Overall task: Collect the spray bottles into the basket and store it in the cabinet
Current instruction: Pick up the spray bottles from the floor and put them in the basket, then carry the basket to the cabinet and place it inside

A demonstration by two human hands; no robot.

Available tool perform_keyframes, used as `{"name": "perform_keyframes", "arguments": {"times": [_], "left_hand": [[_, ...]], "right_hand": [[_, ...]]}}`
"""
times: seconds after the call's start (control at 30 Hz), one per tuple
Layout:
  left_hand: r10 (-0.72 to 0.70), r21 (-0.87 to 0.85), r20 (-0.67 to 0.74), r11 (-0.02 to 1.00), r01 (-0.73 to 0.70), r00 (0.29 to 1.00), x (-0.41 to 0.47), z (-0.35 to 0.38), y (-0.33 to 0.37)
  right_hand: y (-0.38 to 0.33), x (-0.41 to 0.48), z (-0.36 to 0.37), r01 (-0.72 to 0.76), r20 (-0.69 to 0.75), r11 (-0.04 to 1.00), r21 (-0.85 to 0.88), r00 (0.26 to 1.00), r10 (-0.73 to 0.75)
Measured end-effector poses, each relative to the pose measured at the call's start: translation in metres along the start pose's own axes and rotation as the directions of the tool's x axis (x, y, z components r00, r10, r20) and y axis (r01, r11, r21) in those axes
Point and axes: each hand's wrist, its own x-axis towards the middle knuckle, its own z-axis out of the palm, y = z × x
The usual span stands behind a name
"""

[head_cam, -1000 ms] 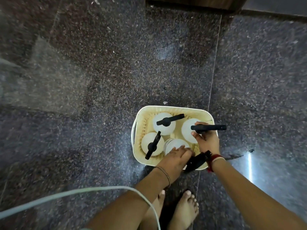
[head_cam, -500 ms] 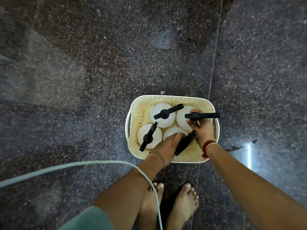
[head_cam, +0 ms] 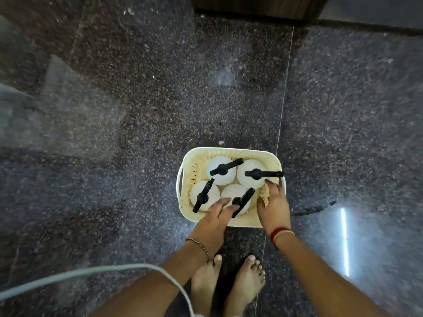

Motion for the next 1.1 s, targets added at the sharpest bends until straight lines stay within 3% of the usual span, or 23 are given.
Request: {"name": "perform_keyframes", "arguments": {"times": [0.07, 0.1, 0.2, 0.3, 0.37, 0.5, 0.6, 0.77, 0.9, 1.0, 1.1], "left_hand": [[0.173, 0.148, -0.200, 0.978, -0.144, 0.964, -0.008, -0.027, 0.013], [0.216, 0.262, -0.284, 0.955, -0.141, 0.934, -0.007, -0.038, 0.017], [0.134, 0.409, -0.432, 0.910, 0.062, 0.892, 0.012, -0.068, 0.010], [-0.022, 0.418, -0.414, 0.883, 0.212, 0.910, 0.037, -0.084, -0.016], [-0.176, 0.366, -0.397, 0.870, 0.331, 0.901, 0.048, -0.087, -0.037], [-0.575, 0.149, -0.371, 0.738, 0.659, 0.729, 0.050, -0.076, -0.069], [-0.715, 0.078, -0.265, 0.653, 0.754, 0.647, 0.043, -0.057, -0.075], [-0.761, -0.192, -0.094, 0.647, 0.738, 0.642, 0.040, -0.033, -0.078], [-0.749, -0.376, -0.141, 0.646, 0.665, 0.648, 0.043, -0.031, -0.080], [-0.642, -0.341, -0.364, 0.766, 0.545, 0.675, 0.043, -0.034, -0.075], [-0.322, -0.089, -0.476, 0.943, 0.319, 0.818, 0.050, -0.046, -0.062]], "right_hand": [[-0.012, -0.013, -0.019, 0.073, -0.089, 0.992, -0.106, 0.993, -0.083], [-0.015, -0.017, -0.027, 0.093, -0.116, 0.977, -0.191, 0.986, -0.116], [-0.013, -0.013, -0.046, 0.107, -0.095, 0.914, -0.392, 0.983, -0.157], [-0.001, 0.002, -0.052, 0.106, -0.051, 0.867, -0.487, 0.987, -0.150], [0.007, 0.012, -0.052, 0.037, -0.080, 0.893, -0.449, 0.993, -0.082], [0.020, 0.019, -0.045, -0.019, -0.080, 0.905, -0.425, 0.997, -0.017], [0.028, 0.014, -0.037, 0.035, -0.006, 0.861, -0.507, 0.999, -0.044], [0.037, 0.016, -0.021, -0.146, -0.032, 0.946, -0.290, 0.989, 0.143], [0.040, 0.023, -0.013, -0.267, -0.028, 0.955, -0.132, 0.964, 0.265], [0.031, 0.021, -0.013, -0.210, -0.192, 0.978, 0.002, 0.959, 0.207], [0.014, 0.013, -0.015, -0.054, -0.344, 0.994, 0.093, 0.936, 0.082]]}}
